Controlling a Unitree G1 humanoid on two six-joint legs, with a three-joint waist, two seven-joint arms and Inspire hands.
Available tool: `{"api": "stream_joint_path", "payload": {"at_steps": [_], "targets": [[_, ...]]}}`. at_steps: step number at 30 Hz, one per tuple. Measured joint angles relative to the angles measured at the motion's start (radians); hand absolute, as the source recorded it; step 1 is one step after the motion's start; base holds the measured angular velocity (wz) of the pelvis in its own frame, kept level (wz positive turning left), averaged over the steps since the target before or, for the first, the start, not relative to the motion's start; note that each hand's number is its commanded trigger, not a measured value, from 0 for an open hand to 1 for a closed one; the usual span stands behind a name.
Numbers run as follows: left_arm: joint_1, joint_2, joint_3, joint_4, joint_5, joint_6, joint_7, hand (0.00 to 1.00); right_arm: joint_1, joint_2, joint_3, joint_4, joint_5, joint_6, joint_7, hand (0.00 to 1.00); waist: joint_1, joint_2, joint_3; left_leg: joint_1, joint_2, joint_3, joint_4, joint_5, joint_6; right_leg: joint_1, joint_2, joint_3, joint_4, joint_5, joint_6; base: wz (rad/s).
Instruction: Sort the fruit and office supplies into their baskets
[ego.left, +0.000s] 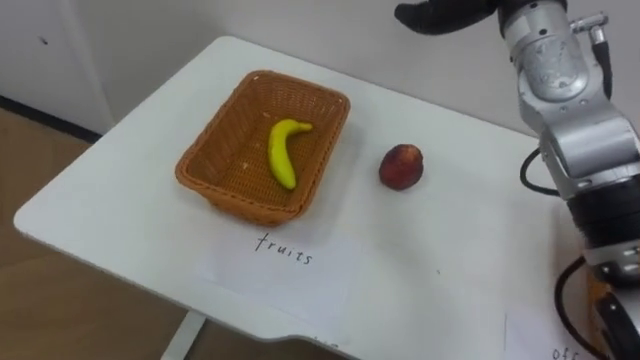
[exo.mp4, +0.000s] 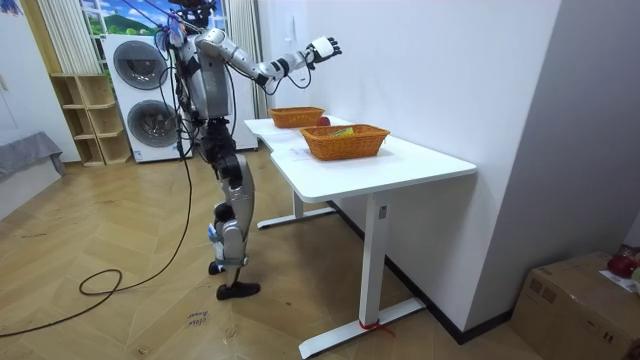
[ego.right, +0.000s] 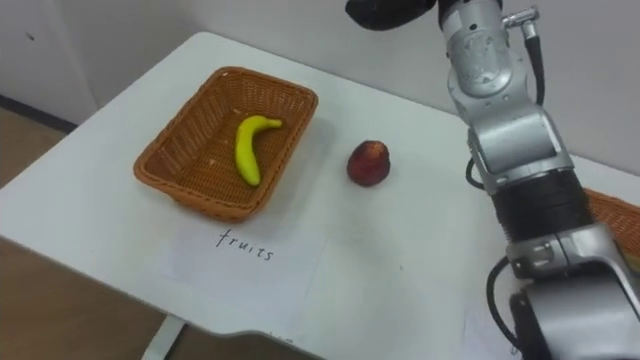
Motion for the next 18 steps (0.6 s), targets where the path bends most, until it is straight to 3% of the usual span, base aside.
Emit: {"api": "stream_joint_path", "payload": {"at_steps": [5, 8, 12, 18], "targets": [[-0.006, -0.013, -0.021, -0.001, 0.029, -0.011, 0.014, 0.0, 0.02, 0.0, -0.011, -0.034, -0.001, 0.0, 0.0, 0.0, -0.011, 0.024, -0.0108, 0.004, 0.007, 0.018, -0.004, 0.0, 0.0, -0.006, 0.007, 0.018, 0.001, 0.002, -0.002, -0.1], [-0.002, -0.015, -0.042, -0.001, 0.029, -0.021, 0.024, 0.0, 0.039, 0.0, -0.012, -0.034, 0.007, 0.0, -0.003, 0.0, -0.02, 0.026, -0.013, 0.01, 0.008, 0.018, -0.005, 0.0, -0.001, -0.001, 0.008, 0.019, 0.001, 0.002, -0.003, -0.01], [-0.002, -0.013, -0.053, 0.001, 0.025, -0.023, 0.026, 0.0, 0.08, 0.001, -0.012, -0.035, 0.007, 0.0, -0.003, 0.0, -0.028, 0.022, -0.0121, 0.01, 0.007, 0.018, -0.005, 0.0, 0.0, -0.001, 0.006, 0.019, 0.001, 0.003, -0.003, 0.0], [0.0, -0.008, -0.059, 0.001, 0.025, -0.029, 0.023, 0.0, 0.107, 0.001, -0.02, -0.035, 0.024, -0.001, -0.013, 0.0, -0.029, 0.015, -0.0046, 0.007, 0.009, 0.024, -0.01, 0.0, 0.0, -0.004, 0.008, 0.022, 0.002, 0.004, -0.005, 0.0]]}}
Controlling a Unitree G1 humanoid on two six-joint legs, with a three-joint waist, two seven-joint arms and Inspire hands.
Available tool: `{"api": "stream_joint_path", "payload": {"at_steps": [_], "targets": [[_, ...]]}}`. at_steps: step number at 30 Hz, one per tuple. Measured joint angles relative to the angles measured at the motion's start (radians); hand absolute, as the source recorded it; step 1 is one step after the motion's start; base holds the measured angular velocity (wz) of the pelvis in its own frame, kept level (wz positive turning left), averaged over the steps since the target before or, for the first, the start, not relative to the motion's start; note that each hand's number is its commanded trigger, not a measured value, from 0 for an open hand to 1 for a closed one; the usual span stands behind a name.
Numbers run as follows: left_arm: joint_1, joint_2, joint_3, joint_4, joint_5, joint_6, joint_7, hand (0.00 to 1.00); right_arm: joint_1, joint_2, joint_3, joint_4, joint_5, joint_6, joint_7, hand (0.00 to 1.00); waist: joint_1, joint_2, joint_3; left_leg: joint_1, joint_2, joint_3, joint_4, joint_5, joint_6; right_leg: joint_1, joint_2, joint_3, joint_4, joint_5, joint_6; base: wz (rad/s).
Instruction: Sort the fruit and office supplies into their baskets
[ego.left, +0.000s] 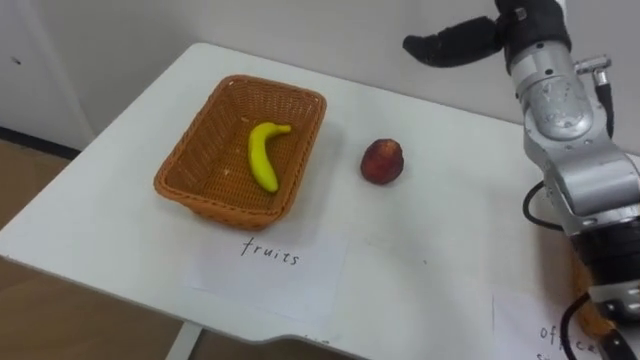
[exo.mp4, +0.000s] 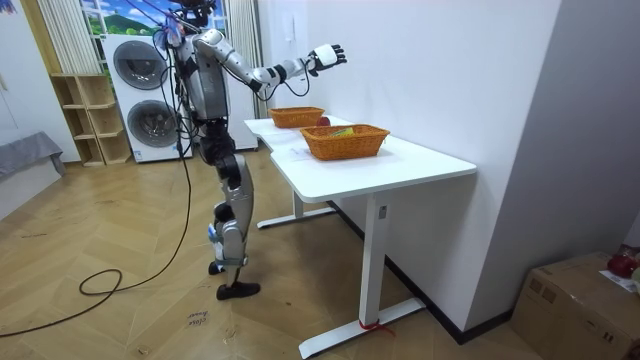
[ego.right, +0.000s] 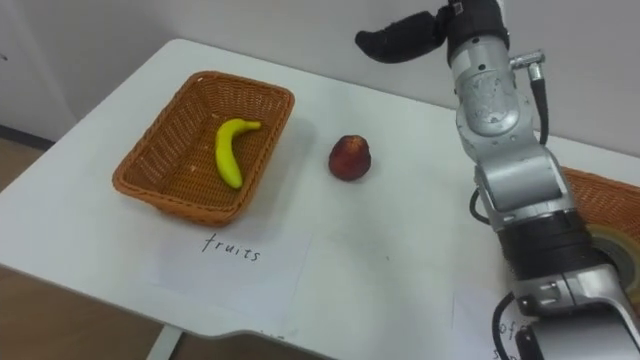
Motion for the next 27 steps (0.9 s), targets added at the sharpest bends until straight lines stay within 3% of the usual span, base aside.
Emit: {"api": "stream_joint_path", "payload": {"at_steps": [9, 14, 27], "targets": [[-0.022, 0.001, -0.028, 0.0, 0.0, -0.012, -0.015, 0.0, 0.0, 0.007, -0.004, 0.0, 0.145, -0.019, -0.036, 0.0, -0.002, 0.002, 0.0047, -0.001, 0.002, 0.003, -0.01, 0.0, 0.0, -0.005, 0.003, 0.001, -0.004, 0.001, -0.001, 0.0], [-0.049, -0.005, -0.04, 0.0, 0.0, -0.015, -0.047, 0.0, 0.0, 0.008, -0.008, 0.004, 0.218, -0.038, -0.053, 0.0, 0.0, 0.021, 0.0166, -0.001, -0.001, 0.006, -0.006, 0.0, 0.0, -0.005, 0.0, 0.001, -0.006, 0.0, -0.001, 0.0], [-0.026, -0.007, -0.039, 0.002, 0.0, -0.015, -0.023, 0.0, 0.001, 0.008, -0.027, 0.009, 0.314, -0.038, -0.074, 0.0, 0.001, 0.024, 0.0122, 0.0, 0.001, 0.007, -0.006, 0.0, 0.0, -0.005, 0.002, 0.004, -0.006, 0.0, 0.0, 0.0]]}}
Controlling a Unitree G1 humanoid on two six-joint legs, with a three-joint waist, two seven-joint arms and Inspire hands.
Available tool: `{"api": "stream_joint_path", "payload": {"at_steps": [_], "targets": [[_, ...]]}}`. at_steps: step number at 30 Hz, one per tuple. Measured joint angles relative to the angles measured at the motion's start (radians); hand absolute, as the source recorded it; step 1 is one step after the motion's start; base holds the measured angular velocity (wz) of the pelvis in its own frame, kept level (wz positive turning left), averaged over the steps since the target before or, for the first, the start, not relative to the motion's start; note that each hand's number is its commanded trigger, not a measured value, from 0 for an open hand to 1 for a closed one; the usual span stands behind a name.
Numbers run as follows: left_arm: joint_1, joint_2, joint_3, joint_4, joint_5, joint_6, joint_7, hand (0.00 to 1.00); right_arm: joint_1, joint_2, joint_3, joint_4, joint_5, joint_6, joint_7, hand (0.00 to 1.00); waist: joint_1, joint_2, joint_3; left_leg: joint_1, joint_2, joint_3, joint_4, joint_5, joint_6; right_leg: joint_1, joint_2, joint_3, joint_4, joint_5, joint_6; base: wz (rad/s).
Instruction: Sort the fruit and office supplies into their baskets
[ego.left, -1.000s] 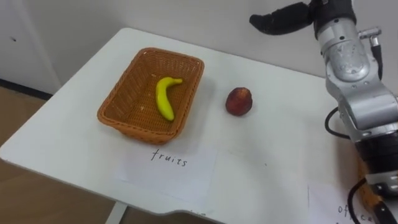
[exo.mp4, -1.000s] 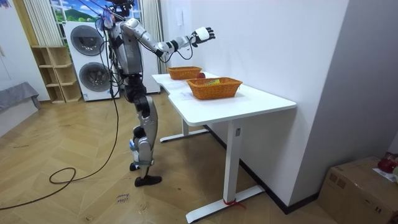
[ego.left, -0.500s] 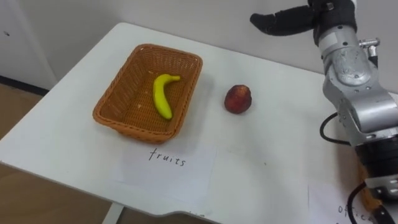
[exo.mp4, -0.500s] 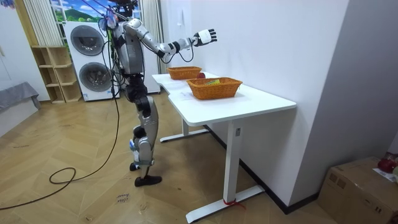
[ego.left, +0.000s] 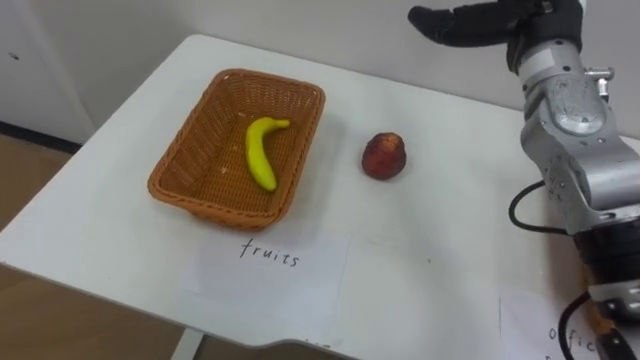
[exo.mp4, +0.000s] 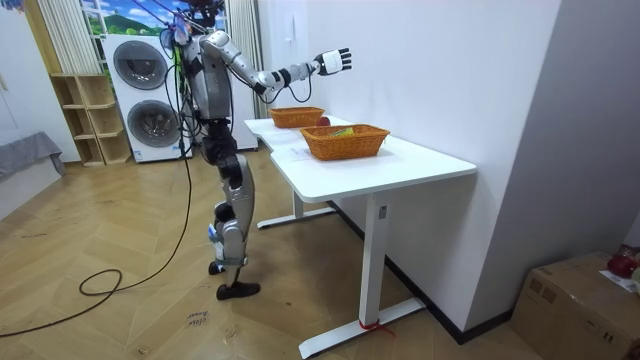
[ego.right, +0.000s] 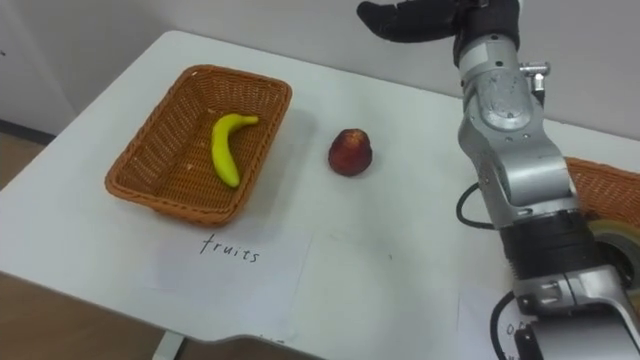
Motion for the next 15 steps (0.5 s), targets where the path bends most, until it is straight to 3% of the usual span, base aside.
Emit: {"api": "stream_joint_path", "payload": {"at_steps": [7, 15], "targets": [[0.029, 0.0, 0.001, -0.001, 0.0, 0.001, 0.024, 0.0, 0.029, 0.005, 0.0, 0.0, -0.002, 0.0, -0.003, 0.0, 0.001, 0.015, -0.018, 0.001, 0.001, 0.005, 0.003, 0.0, 0.0, 0.005, 0.001, 0.01, 0.002, 0.001, 0.001, -0.01], [0.041, 0.0, 0.001, 0.008, 0.0, 0.002, 0.027, 0.0, 0.081, 0.031, 0.003, 0.03, -0.001, -0.005, 0.012, 0.0, 0.005, 0.023, -0.0148, 0.0, 0.005, 0.013, -0.001, 0.0, 0.0, 0.0, 0.005, 0.019, 0.002, 0.005, -0.002, -0.03]]}}
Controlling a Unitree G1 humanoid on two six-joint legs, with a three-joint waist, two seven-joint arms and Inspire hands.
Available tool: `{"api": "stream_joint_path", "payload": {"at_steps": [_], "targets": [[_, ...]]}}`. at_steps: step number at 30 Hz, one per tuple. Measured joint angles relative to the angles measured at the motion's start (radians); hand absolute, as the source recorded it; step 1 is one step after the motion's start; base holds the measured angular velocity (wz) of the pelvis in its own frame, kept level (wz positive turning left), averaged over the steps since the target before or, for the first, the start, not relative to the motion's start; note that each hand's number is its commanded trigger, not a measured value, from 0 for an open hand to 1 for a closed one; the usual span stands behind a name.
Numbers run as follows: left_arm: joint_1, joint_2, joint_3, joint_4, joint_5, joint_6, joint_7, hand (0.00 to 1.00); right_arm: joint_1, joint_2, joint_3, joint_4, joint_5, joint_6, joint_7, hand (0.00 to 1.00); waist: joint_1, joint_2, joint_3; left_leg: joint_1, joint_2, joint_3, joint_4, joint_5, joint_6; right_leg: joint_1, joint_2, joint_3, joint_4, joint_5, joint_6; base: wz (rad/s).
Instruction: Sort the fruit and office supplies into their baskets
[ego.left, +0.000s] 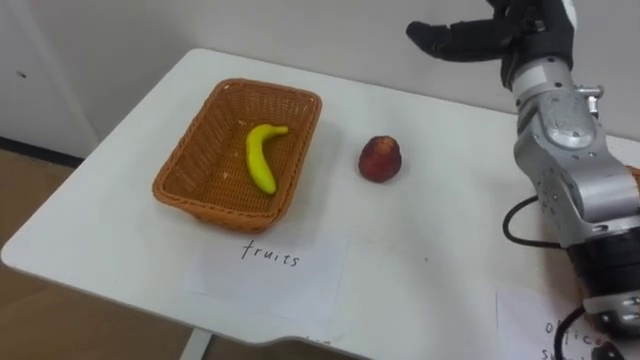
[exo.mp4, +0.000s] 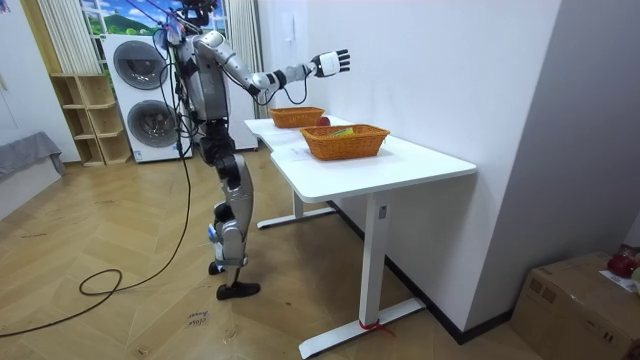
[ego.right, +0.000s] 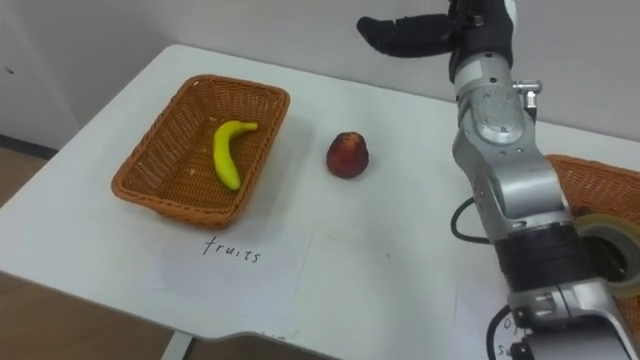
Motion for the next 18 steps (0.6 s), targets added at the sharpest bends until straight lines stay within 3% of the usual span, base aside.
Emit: {"api": "stream_joint_path", "payload": {"at_steps": [10, 18], "targets": [[-0.006, -0.002, -0.004, -0.012, -0.043, 0.006, 0.02, 0.0, 0.056, 0.016, 0.001, 0.026, 0.023, 0.001, 0.009, 0.0, -0.006, 0.002, 0.001, -0.079, -0.001, 0.004, 0.019, 0.001, 0.0, -0.079, -0.003, -0.001, 0.001, 0.002, -0.001, 0.0], [-0.039, -0.002, -0.029, -0.011, -0.036, -0.008, 0.033, 0.0, 0.055, 0.033, -0.001, 0.178, 0.068, -0.002, 0.039, 0.0, 0.001, 0.007, 0.0046, -0.097, -0.001, 0.003, 0.014, 0.001, 0.0, -0.096, -0.003, -0.001, -0.002, 0.002, 0.0, 0.0]]}}
